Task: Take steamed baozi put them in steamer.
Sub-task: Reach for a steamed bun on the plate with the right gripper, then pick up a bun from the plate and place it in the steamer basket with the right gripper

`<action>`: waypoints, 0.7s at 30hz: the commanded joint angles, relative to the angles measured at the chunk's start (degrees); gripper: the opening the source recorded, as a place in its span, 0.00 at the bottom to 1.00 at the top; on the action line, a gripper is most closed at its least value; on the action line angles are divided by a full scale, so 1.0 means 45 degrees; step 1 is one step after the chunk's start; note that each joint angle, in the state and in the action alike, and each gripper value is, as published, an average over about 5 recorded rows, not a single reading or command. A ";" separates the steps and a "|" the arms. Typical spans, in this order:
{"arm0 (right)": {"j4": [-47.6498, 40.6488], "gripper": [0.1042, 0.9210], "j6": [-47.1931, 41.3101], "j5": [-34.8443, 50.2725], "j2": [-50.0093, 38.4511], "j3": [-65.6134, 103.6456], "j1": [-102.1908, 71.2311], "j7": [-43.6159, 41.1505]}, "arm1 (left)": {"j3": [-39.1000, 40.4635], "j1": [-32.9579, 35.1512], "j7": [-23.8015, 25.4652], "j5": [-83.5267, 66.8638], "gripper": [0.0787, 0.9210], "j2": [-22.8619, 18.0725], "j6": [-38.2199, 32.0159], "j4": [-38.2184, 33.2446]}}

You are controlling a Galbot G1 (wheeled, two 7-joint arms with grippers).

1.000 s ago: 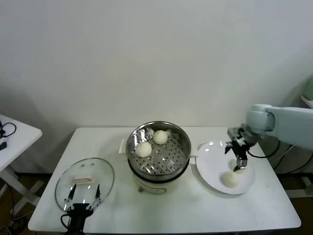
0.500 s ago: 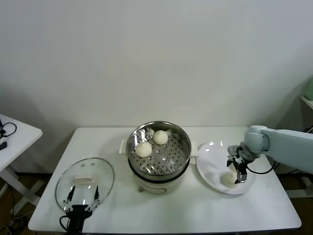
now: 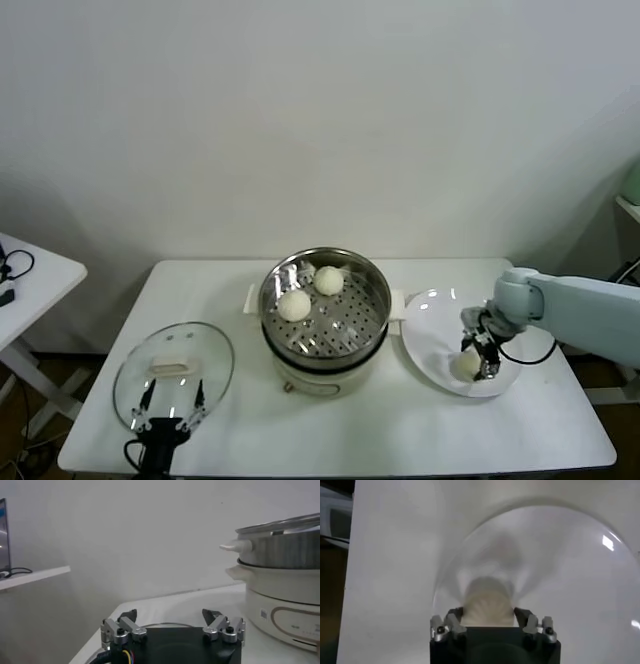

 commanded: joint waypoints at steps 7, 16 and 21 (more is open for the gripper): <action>0.0512 0.57 0.0243 -0.0245 -0.0072 -0.0360 0.0846 -0.0099 | 0.0059 0.0023 -0.0006 0.0067 0.88 -0.0623 0.0021 -0.0008; 0.2654 0.50 0.2216 0.0798 0.0406 -0.3949 0.7105 -0.1133 | 0.0128 0.0053 -0.0039 0.0254 0.88 -0.0623 0.0003 -0.0024; 0.3570 0.50 0.3704 0.1266 0.1102 -0.4114 0.9941 -0.1696 | 0.0216 0.0057 -0.0058 0.0366 0.88 -0.0623 0.0007 -0.0072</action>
